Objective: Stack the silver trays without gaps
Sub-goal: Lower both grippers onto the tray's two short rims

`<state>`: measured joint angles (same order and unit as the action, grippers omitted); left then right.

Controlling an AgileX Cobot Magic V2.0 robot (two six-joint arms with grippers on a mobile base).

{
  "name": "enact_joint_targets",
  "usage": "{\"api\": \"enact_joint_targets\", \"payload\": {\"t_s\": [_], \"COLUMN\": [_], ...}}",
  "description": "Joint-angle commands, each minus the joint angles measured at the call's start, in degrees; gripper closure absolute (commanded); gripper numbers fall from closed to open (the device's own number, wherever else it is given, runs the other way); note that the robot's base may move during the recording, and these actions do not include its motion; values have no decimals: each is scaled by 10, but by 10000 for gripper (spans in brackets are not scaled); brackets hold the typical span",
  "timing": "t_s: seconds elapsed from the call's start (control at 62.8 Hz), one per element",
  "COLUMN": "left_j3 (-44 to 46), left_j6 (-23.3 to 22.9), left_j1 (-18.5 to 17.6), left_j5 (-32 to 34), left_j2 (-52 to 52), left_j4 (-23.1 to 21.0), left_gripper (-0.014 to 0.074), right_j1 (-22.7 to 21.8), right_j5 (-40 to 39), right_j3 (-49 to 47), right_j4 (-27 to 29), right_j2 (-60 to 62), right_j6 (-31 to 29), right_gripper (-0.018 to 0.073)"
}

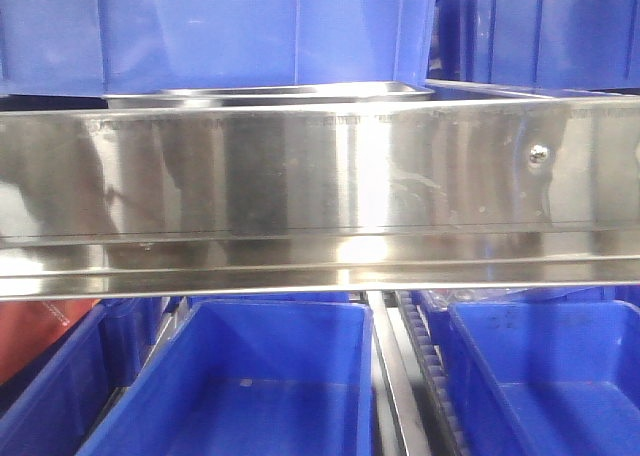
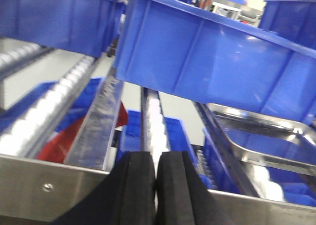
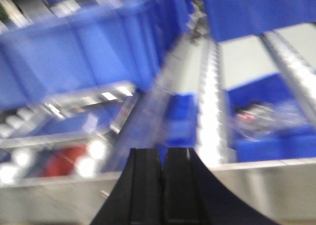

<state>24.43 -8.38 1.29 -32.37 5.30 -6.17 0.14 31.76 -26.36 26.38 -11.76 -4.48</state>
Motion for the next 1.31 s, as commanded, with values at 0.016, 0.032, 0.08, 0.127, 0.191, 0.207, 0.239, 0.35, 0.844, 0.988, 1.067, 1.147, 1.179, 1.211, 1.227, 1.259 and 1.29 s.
{"api": "enact_joint_targets", "payload": {"t_s": [0.016, 0.032, 0.08, 0.127, 0.191, 0.207, 0.239, 0.35, 0.844, 0.988, 1.067, 1.147, 1.179, 1.211, 1.227, 1.259, 1.29], "left_j3": [16, 20, 38, 59, 90, 95, 109, 144, 293, 313, 325, 345, 353, 358, 360, 366, 370], "left_j6": [49, 63, 89, 104, 108, 108, 108, 128, 68, 50, 25, 17, 13, 3, 2, 2, 2], "left_j1": [1, 1, 1, 0, -8, -10, -16, -47, -219, -219, -219, -219, -219, -219, -219, -219, -219], "left_j5": [-15, -20, -37, -49, -65, -69, -82, -130, -132, -92, -75, -94, -99, -100, -100, -95, -88], "left_j2": [19, 22, 35, 49, 67, 74, 87, 145, 357, 408, 440, 477, 491, 501, 507, 515, 525], "left_j4": [-13, -13, -14, -17, -19, -21, -23, -41, 19, 36, 36, 36, 36, 36, 35, 34, 34], "left_gripper": [592, 592, 592, 592, 592, 592, 592, 592, 603, 605, 605, 605, 605, 605, 605, 605, 605], "right_j1": [0, 0, 0, 0, 0, 0, 0, 14, 211, 212, 212, 212, 212, 212, 212, 212, 212], "right_j5": [-11, -3, 12, 31, 79, 89, 112, 136, 142, 116, 87, 81, 81, 81, 81, 76, 71], "right_j3": [-9, -10, -14, -23, -47, -56, -72, -115, -292, -336, -352, -369, -374, -379, -382, -385, -387], "right_j4": [29, 29, 29, 29, 23, 20, 7, -15, -118, -148, -159, -171, -175, -182, -186, -196, -212], "right_j2": [-14, -15, -22, -28, -44, -48, -61, -109, -378, -431, -452, -472, -478, -485, -488, -494, -504], "right_j6": [0, -3, -11, -36, -102, -110, -117, -117, -55, 25, 74, 92, 98, 108, 113, 126, 143], "right_gripper": [648, 648, 648, 648, 641, 635, 636, 637, 637, 637, 637, 637, 637, 637, 637, 637, 637]}}
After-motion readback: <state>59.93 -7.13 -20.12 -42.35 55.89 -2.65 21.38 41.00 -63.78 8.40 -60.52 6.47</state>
